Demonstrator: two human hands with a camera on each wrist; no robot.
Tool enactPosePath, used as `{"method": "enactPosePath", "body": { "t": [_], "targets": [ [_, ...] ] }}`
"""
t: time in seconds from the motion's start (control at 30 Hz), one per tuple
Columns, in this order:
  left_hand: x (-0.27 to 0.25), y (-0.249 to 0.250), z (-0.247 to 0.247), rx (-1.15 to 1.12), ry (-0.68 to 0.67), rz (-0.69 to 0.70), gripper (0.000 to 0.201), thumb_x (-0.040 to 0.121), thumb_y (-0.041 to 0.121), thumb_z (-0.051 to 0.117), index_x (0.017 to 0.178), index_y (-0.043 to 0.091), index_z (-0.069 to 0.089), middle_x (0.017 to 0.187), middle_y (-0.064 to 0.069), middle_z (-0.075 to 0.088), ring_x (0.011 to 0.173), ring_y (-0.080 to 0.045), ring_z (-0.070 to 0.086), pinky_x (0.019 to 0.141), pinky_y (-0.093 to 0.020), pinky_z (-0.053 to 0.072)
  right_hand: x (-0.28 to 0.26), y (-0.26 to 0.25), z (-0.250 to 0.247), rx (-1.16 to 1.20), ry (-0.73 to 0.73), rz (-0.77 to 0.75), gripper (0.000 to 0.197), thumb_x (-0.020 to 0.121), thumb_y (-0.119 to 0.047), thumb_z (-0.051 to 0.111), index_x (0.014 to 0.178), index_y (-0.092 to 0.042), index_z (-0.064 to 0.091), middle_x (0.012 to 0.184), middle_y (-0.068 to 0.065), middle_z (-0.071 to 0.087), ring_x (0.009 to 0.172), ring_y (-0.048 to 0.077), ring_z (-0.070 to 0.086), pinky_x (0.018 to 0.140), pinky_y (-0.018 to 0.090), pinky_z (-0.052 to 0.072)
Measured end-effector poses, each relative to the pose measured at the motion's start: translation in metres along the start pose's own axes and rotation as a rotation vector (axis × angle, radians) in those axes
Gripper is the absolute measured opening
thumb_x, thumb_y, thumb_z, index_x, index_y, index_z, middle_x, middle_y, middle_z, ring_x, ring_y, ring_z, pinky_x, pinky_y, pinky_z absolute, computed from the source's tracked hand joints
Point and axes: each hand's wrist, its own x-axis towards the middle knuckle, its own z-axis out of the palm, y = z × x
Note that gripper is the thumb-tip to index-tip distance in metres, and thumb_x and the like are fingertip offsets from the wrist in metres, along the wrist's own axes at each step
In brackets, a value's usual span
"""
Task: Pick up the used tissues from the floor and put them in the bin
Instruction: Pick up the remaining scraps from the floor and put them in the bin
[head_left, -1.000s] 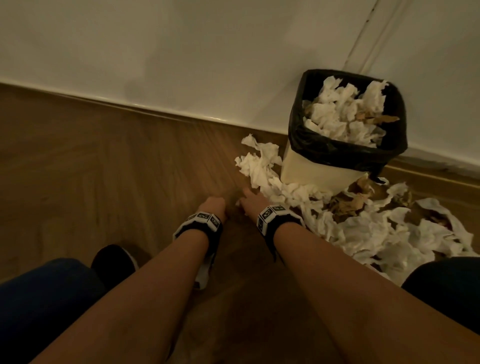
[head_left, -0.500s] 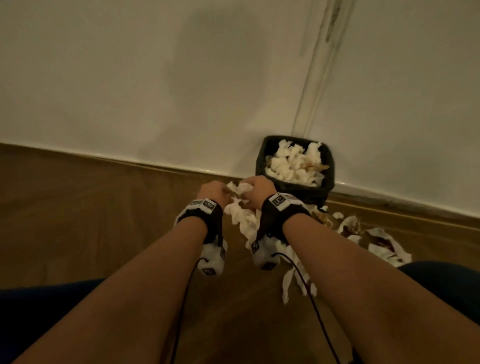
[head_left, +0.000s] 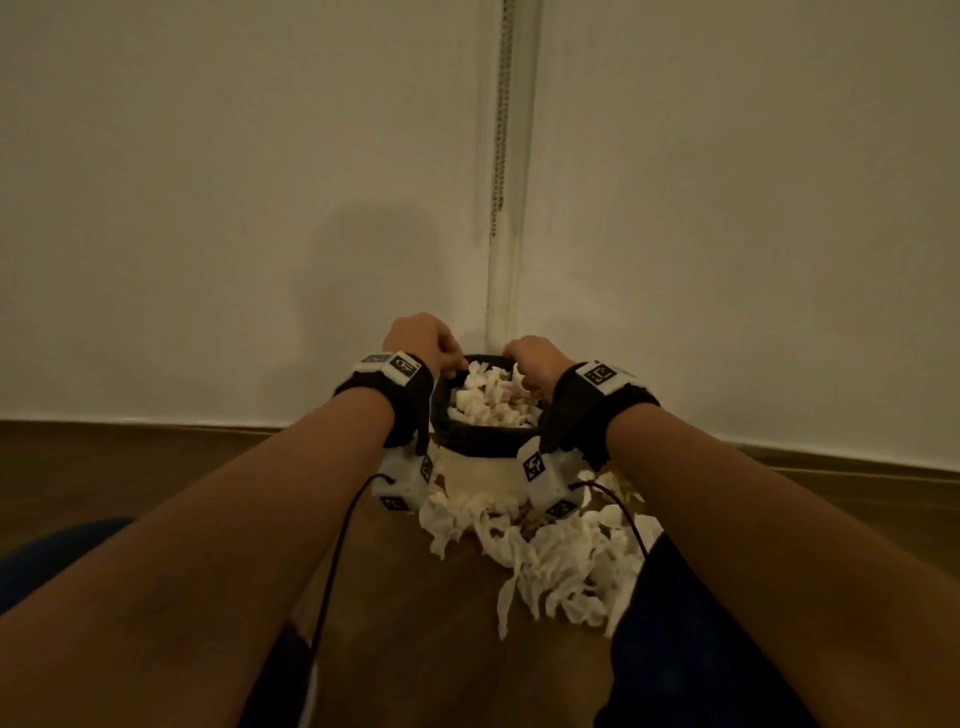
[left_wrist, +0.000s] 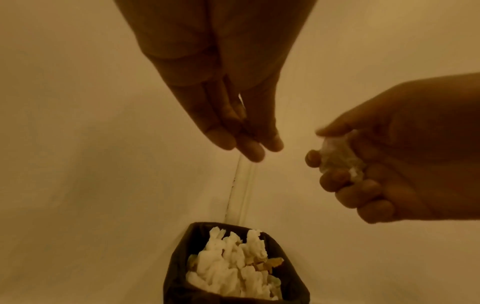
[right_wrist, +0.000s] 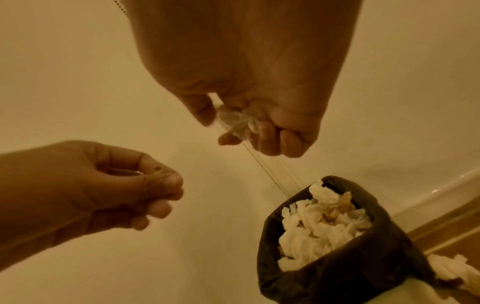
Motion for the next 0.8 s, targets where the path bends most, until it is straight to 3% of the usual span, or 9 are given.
{"method": "enactPosePath", "body": {
  "t": [0.1,0.17,0.23,0.33,0.43,0.5,0.57,0.63,0.8],
  "targets": [
    [0.002,0.020,-0.002,0.036,-0.100,0.041,0.015,0.078,0.022,0.074,0.069,0.015,0.064,0.060,0.004,0.066,0.055,-0.006,0.066,0.052,-0.017,0.049,-0.003,0.002,-0.018,0.051,0.030,0.037,0.041,0.101,-0.019,0.033,0.130,0.004,0.049,0.136,0.024,0.048,0.126,0.037,0.045,0.080,0.032,0.043],
    [0.004,0.026,0.002,0.049,-0.130,0.063,0.015,0.079,0.023,0.073,0.070,0.014,0.065,0.054,0.007,0.063,0.049,-0.002,0.062,0.054,-0.015,0.048,0.000,0.009,-0.028,0.074,0.077,0.070,0.036,0.098,-0.005,0.036,0.129,0.003,0.052,0.134,0.019,0.052,0.122,0.035,0.049,0.089,0.030,0.042],
    [0.012,0.024,0.010,0.003,-0.119,0.089,0.011,0.085,0.017,0.066,0.081,0.008,0.071,0.064,0.004,0.068,0.056,-0.006,0.064,0.060,-0.017,0.052,0.006,0.022,-0.033,0.027,0.081,0.069,0.036,0.094,0.005,0.037,0.123,0.000,0.059,0.130,0.017,0.056,0.114,0.032,0.054,0.088,0.026,0.043],
    [0.023,0.026,0.024,-0.085,-0.102,0.082,0.020,0.092,0.004,0.052,0.102,0.000,0.068,0.097,-0.015,0.071,0.076,-0.020,0.067,0.074,-0.025,0.055,0.019,0.040,-0.032,0.019,0.152,0.042,0.034,0.092,0.007,0.039,0.110,0.002,0.067,0.119,0.019,0.062,0.097,0.028,0.058,0.089,0.034,0.049],
    [0.040,0.031,0.037,-0.098,-0.146,0.100,0.030,0.095,-0.002,0.042,0.120,-0.004,0.058,0.112,-0.021,0.064,0.096,-0.029,0.066,0.078,-0.020,0.049,0.033,0.050,-0.025,0.122,0.226,0.062,0.026,0.093,0.005,0.040,0.103,0.001,0.063,0.105,0.023,0.065,0.083,0.033,0.062,0.074,0.037,0.054],
    [0.052,0.029,0.045,-0.099,-0.170,0.113,0.028,0.095,-0.001,0.043,0.117,-0.003,0.061,0.110,-0.020,0.066,0.097,-0.028,0.066,0.070,-0.012,0.046,0.047,0.054,-0.020,0.117,0.250,0.081,0.017,0.091,0.000,0.047,0.104,-0.006,0.057,0.112,0.022,0.063,0.094,0.035,0.063,0.079,0.039,0.055],
    [0.060,0.024,0.052,-0.112,-0.234,0.089,0.024,0.094,0.001,0.047,0.109,0.000,0.066,0.103,-0.017,0.069,0.093,-0.026,0.068,0.066,-0.009,0.047,0.058,0.060,-0.015,0.084,0.252,0.100,0.028,0.088,-0.004,0.058,0.116,-0.005,0.053,0.120,0.017,0.059,0.107,0.033,0.060,0.072,0.024,0.057],
    [0.068,0.018,0.061,-0.069,-0.292,0.081,0.019,0.092,0.006,0.054,0.104,0.005,0.069,0.099,-0.012,0.071,0.088,-0.022,0.069,0.077,-0.016,0.050,0.068,0.066,-0.011,0.053,0.264,0.113,0.039,0.083,-0.007,0.068,0.118,-0.003,0.052,0.119,0.013,0.058,0.107,0.028,0.059,0.057,0.011,0.051],
    [0.088,0.007,0.088,0.192,-0.284,0.132,0.017,0.088,0.021,0.062,0.100,0.015,0.072,0.104,-0.006,0.070,0.097,-0.022,0.064,0.091,-0.033,0.050,0.085,0.072,-0.001,-0.329,0.238,0.022,0.023,0.081,-0.021,0.071,0.096,-0.004,0.070,0.100,0.013,0.070,0.093,0.025,0.065,0.068,0.024,0.045]
  ]
}}
